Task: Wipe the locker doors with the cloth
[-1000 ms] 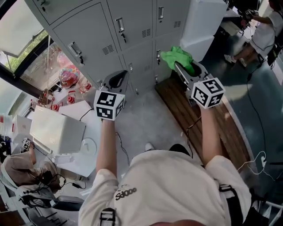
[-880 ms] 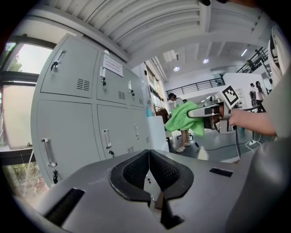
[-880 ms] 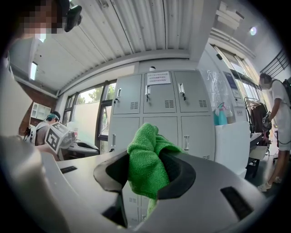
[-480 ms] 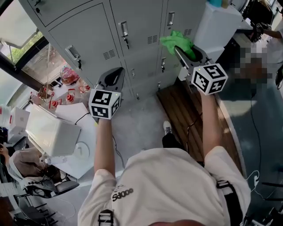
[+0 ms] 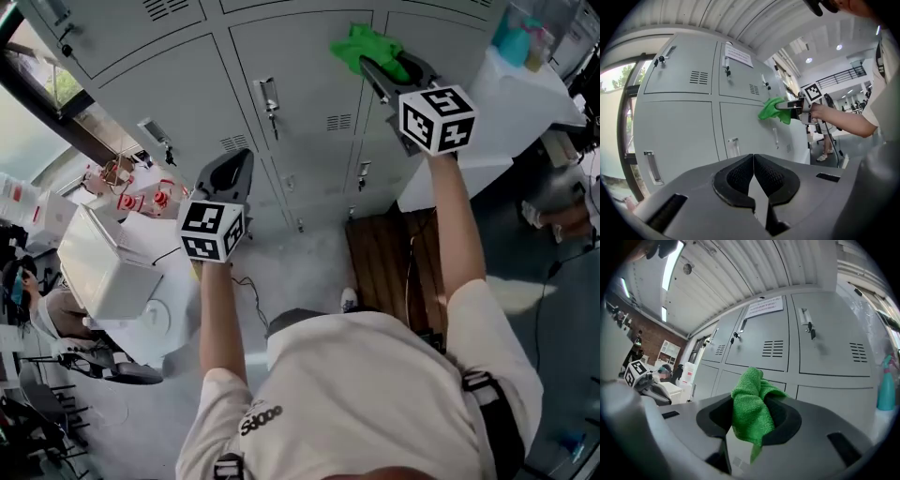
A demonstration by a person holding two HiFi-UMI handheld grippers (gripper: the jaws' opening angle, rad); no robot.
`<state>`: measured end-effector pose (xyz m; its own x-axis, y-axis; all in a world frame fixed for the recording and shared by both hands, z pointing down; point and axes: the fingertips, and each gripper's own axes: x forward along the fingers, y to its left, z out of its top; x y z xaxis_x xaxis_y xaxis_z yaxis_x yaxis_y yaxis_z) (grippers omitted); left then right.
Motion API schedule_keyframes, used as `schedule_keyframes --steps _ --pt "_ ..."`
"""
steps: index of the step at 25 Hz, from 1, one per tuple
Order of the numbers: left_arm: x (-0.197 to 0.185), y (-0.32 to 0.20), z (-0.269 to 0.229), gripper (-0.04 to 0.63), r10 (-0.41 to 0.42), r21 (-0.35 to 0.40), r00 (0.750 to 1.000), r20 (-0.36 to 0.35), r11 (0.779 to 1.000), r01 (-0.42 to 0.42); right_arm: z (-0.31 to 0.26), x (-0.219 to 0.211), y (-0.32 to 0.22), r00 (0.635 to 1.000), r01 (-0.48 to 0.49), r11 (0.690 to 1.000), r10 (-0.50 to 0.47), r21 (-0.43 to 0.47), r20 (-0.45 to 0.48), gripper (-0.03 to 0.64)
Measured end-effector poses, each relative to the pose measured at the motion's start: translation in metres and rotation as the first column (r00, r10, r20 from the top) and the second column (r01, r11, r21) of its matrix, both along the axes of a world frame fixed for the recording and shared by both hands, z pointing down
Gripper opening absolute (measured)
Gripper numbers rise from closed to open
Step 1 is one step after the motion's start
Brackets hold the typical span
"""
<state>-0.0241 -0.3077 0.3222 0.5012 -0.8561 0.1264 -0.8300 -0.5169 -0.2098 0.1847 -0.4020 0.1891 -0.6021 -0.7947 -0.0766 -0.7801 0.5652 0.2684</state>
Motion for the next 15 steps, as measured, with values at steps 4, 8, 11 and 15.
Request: schedule_keyframes --steps 4,8,11,15 --pt "0.000 -0.017 0.006 0.018 -0.032 -0.019 0.999 -0.007 0.999 0.032 -0.027 -0.003 -0.048 1.000 -0.003 0.999 0.004 0.046 -0.026 0.133" --pt "0.000 -0.029 0.015 0.018 0.016 -0.041 0.999 -0.046 0.999 -0.018 -0.042 -0.001 -0.079 0.998 -0.062 0.997 0.062 0.034 0.002 0.132" --pt "-0.010 -0.038 0.020 0.018 0.037 -0.056 0.998 -0.043 0.998 -0.039 -0.048 -0.001 -0.089 0.994 -0.090 0.996 0.089 0.020 0.065 0.130" --pt "-0.011 -0.056 0.019 0.018 0.066 -0.055 0.996 -0.056 0.996 -0.069 -0.029 -0.003 -0.092 0.993 -0.108 0.994 0.107 0.030 0.040 0.123"
